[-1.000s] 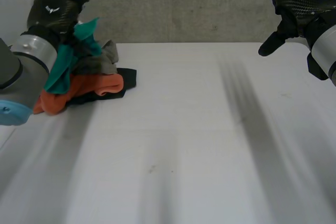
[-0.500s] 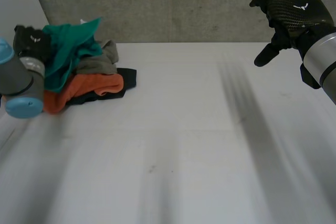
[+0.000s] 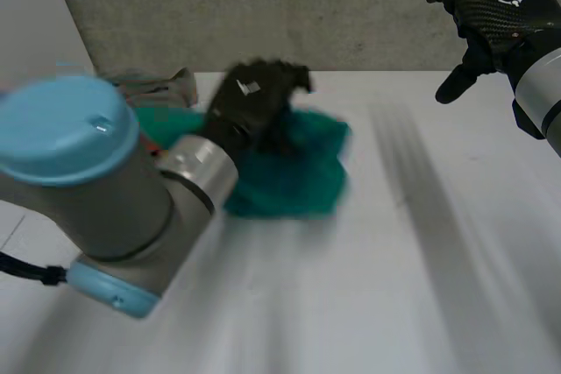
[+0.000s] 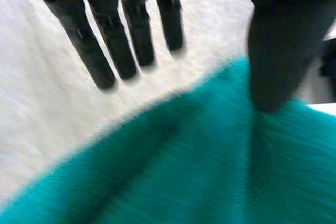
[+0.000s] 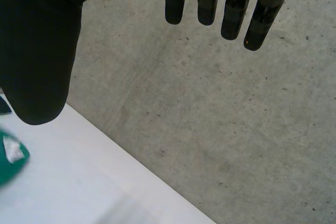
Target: Fold the laundry.
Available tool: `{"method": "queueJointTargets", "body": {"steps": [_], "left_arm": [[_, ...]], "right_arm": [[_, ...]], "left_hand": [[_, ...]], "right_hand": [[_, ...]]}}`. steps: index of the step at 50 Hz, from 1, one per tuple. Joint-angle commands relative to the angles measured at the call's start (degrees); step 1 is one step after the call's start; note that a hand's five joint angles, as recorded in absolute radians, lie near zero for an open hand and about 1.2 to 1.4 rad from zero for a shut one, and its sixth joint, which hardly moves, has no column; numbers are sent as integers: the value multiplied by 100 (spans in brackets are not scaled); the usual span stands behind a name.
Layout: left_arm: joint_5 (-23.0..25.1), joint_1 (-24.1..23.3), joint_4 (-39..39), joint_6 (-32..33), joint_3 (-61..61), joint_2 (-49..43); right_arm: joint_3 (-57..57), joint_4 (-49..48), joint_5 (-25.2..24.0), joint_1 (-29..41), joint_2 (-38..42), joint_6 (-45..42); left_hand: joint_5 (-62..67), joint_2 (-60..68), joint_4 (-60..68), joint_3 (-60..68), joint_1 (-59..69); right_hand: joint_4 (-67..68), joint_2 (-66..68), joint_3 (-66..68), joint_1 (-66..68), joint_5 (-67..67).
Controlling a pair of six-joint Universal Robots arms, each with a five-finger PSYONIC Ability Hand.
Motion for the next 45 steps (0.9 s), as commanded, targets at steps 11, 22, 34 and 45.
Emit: {"method": "queueJointTargets", "body": {"steps": [11,22,34,45], "left_arm": [[368,1092,-1006,-315,56,-146],[412,1707,-953,1432,-875,110],[833,1672,-488,2533,-1017,-663],[1097,1681,-514,2857,-332,-1761]], "right_arm": [[-49,847,-249,78,360,-1082],[126,2132,-320,245,905,-1682],[1242,999,-329,474,1468,-706],[1770,-65,-39,755,1766,-522]], "left_hand": [[-3990,-4042,-4180,-4158,-3730],[-3738,-3789,-3927,-3905,-3477],[-3185,-3236,-3374,-3352,-2924],[-2227,-2279,-2416,-2394,-1966]], "right_hand": [[-330,-330,-209,-128,-363],[-330,-330,-209,-128,-363],[654,654,775,856,621],[654,654,775,856,621]]}}
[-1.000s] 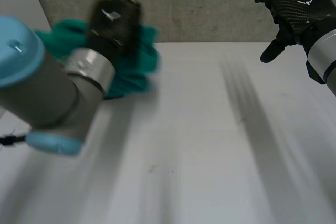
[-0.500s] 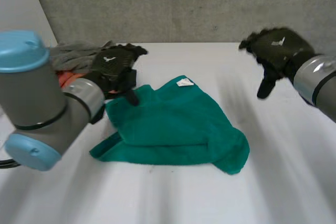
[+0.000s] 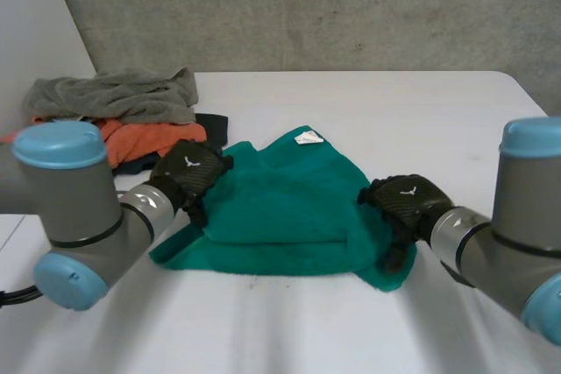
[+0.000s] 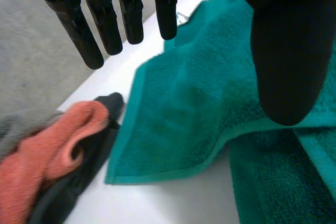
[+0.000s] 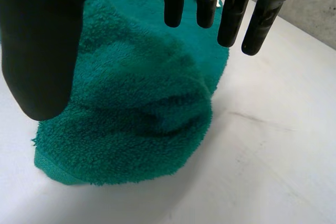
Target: Fold the laundry.
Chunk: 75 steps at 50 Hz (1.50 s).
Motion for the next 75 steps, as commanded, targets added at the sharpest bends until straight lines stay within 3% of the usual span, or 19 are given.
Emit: {"method": "queueJointTargets", "body": {"steps": [1,3,6,9,10,15,22,30,38,42,43,44,45,46,51,56,60,67,75], "left_arm": [[118,3,-50,305,586,-836],[109,11,-50,419,648,-880],[118,3,-33,525,709,-924],[109,-32,-33,490,762,-906],[109,-41,-41,490,762,-889],[91,-374,-120,455,710,-723],[-199,-630,-208,-265,402,876],[-252,-700,-191,-1372,332,2730],[-278,-709,-200,-1593,218,2803],[-278,-727,-217,-1549,112,2294],[-278,-727,-235,-1549,112,2171],[-278,-727,-243,-1549,103,2057],[-304,-736,-252,-1540,103,1829],[-330,-744,-252,-1540,103,1723],[-620,-753,-252,-1514,147,1239],[-901,-762,-244,-1234,138,1141],[-919,-753,-235,-1101,129,1185],[-884,-762,-235,-1118,129,1396],[-884,-771,-252,-1127,86,1379]], "right_arm": [[268,-637,280,212,285,121],[242,-663,342,256,390,121],[198,-716,386,274,478,121],[145,-830,395,274,505,112],[128,-848,395,274,505,112],[-22,-831,483,203,365,42],[-565,-656,536,-164,-504,-449],[-1979,-242,562,-851,-726,-960],[-3106,-548,430,-536,99,-934],[-3160,-1093,-17,0,671,-951],[-3142,-1164,-131,88,802,-960],[-3125,-1217,-228,185,934,-969],[-3072,-1235,-359,299,1144,-1021],[-3037,-1217,-396,326,1234,-1031],[-2783,-1156,-98,318,1165,-917],[-1993,-946,718,309,288,-627],[-1386,-498,887,-7,-127,-179],[-166,592,301,-543,-637,858],[1278,32,-405,-913,-743,885]], "left_hand": [[1102,1126,1105,1131,1111],[1438,1463,1441,1468,1447],[3770,3795,3773,3800,3779],[6077,6101,6079,6106,6085],[6080,6105,6083,6110,6089],[6080,6105,6083,6110,6089],[6080,6105,6083,6110,6089],[6080,6105,6083,6110,6089],[6080,6105,6083,6110,6089],[6080,6105,6083,6110,6089],[6080,6105,6083,6110,6089],[6080,6105,6083,6110,6089],[6080,6105,6083,6110,6089],[6080,6105,6083,6110,6089],[6080,6105,6083,6110,6089],[6080,6105,6083,6110,6089],[6080,6105,6083,6110,6089],[6080,6105,6083,6110,6089],[6080,6105,6083,6110,6089]], "right_hand": [[407,493,388,678,376],[757,843,738,1028,726],[1882,1968,1864,2153,1851],[6165,6251,6147,6436,6134],[6404,6490,6385,6675,6373],[6406,6493,6388,6677,6375],[6406,6493,6388,6677,6375],[6406,6493,6388,6677,6375],[6406,6493,6388,6677,6375],[6406,6493,6388,6677,6375],[6163,6249,6144,6433,6131],[4428,4514,4409,4699,4397],[231,317,212,502,200],[-594,-507,-612,-323,-625],[-594,-507,-612,-323,-625],[-594,-507,-612,-323,-625],[-594,-507,-612,-323,-625],[773,859,754,1044,742],[2812,2898,2793,3082,2781]]}}
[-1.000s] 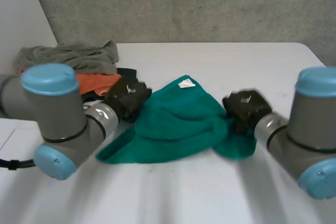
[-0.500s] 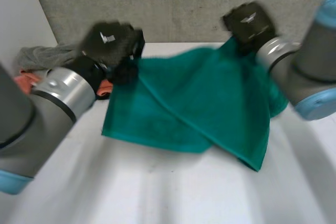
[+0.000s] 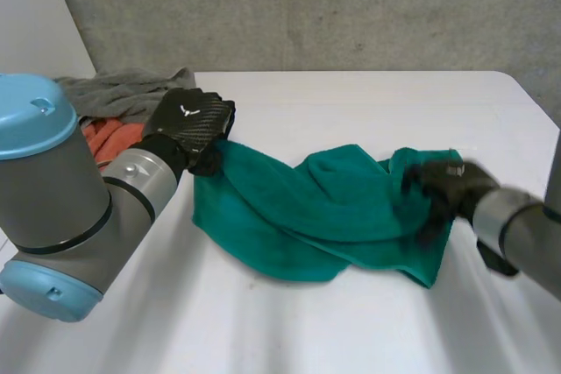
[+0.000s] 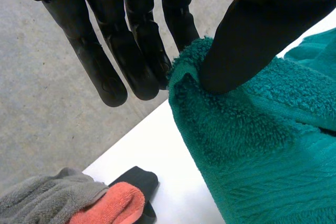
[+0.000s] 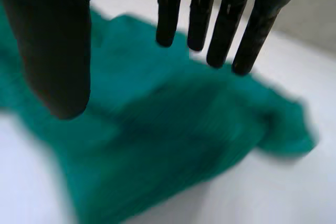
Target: Fold the laundry.
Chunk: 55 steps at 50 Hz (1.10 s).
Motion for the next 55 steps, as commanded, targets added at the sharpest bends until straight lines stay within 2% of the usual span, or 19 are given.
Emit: {"method": "queueJointTargets", "body": {"steps": [1,12,22,26,29,30,33,37,42,46,50,54,55], "left_arm": [[5,3,-15,-24,-35,-8],[5,39,-7,-32,-123,-8],[-4,39,-7,-32,-158,9],[14,47,-7,-32,-219,27],[-4,47,-7,-24,-219,35],[-4,47,-7,-24,-219,35],[-4,47,-24,-6,-219,70],[-4,47,-138,3,-237,193],[5,39,-428,56,-228,290],[31,47,-587,56,-202,220],[23,82,-508,204,-1,-280],[-21,100,-297,810,763,-1079],[-13,126,-131,1151,1122,-1298]], "right_arm": [[1202,-568,-581,-293,-64,40],[1335,-1394,-529,-258,234,-12],[1186,-1483,-318,-240,569,-434],[1177,-1562,-168,-249,657,-601],[1150,-1650,-89,-292,648,-645],[1124,-1650,-80,-310,639,-645],[1019,-1650,-45,-328,543,-645],[808,-1545,-45,-354,34,-847],[405,-678,-45,-354,-363,-2126],[-34,9,25,-354,-188,-2919],[-701,143,235,-275,294,-3106],[-1720,12,578,-266,848,-3097],[-1941,-59,622,-266,954,-3089]], "left_hand": [[1383,1154,1137,1177,1482],[1383,1154,1137,1177,1482],[1383,1154,1137,1177,1482],[1383,1154,1137,1177,1482],[1383,1154,1137,1177,1482],[1383,1154,1137,1177,1482],[1383,1154,1137,1177,1482],[1383,1154,1137,1177,1482],[1383,1154,1137,1177,1482],[1383,1154,1137,1177,1482],[1383,1154,1137,1177,1482],[1383,1154,1137,1177,1482],[1383,1154,1137,1177,1482]], "right_hand": [[1408,1379,1396,1813,1484],[1258,1228,1246,1662,1334],[1274,1245,1262,1679,1350],[2095,2066,2083,2500,2171],[4678,4648,4666,5082,4754],[4966,4936,4954,5370,5042],[4969,4939,4957,5373,5045],[4969,4939,4957,5373,5045],[4969,4939,4957,5373,5045],[4969,4939,4957,5373,5045],[4969,4939,4957,5373,5045],[4969,4939,4957,5373,5045],[4969,4939,4957,5373,5045]]}}
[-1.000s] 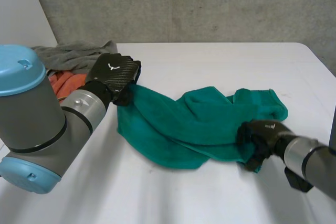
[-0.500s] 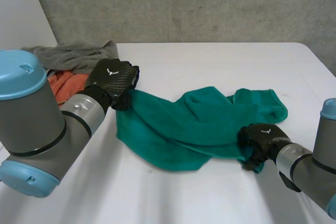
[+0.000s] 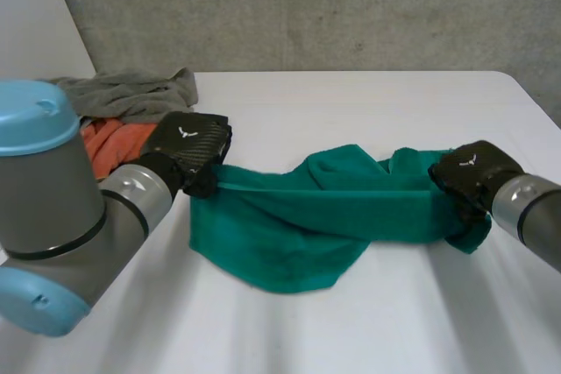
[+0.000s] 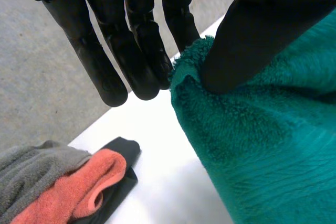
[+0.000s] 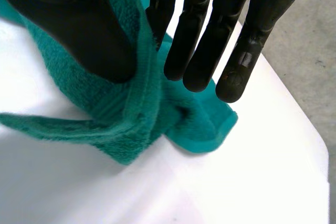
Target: Fold the laundry.
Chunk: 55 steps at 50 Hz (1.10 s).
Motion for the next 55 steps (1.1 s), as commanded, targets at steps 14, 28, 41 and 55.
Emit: {"method": "queueJointTargets", "body": {"steps": [14,28,41,55], "left_arm": [[-727,103,3771,2021,2925,-1325],[-833,-99,2990,1924,369,-921],[-1299,-477,1804,1889,-1012,-974],[-746,-425,1153,1757,-1382,283]], "right_arm": [[-2926,-4943,446,179,948,22],[-721,-4198,270,206,877,259],[1029,-3215,-55,118,825,277],[1153,-2378,-397,-550,350,233]], "left_hand": [[1384,1154,1137,1177,1485],[1384,1154,1137,1177,1485],[1384,1154,1137,1177,1485],[-4298,-4528,-4545,-4505,-4197]], "right_hand": [[1200,1285,1237,2342,1335],[1200,1285,1237,2342,1335],[1200,1285,1237,2342,1335],[1200,1285,1237,2342,1335]]}}
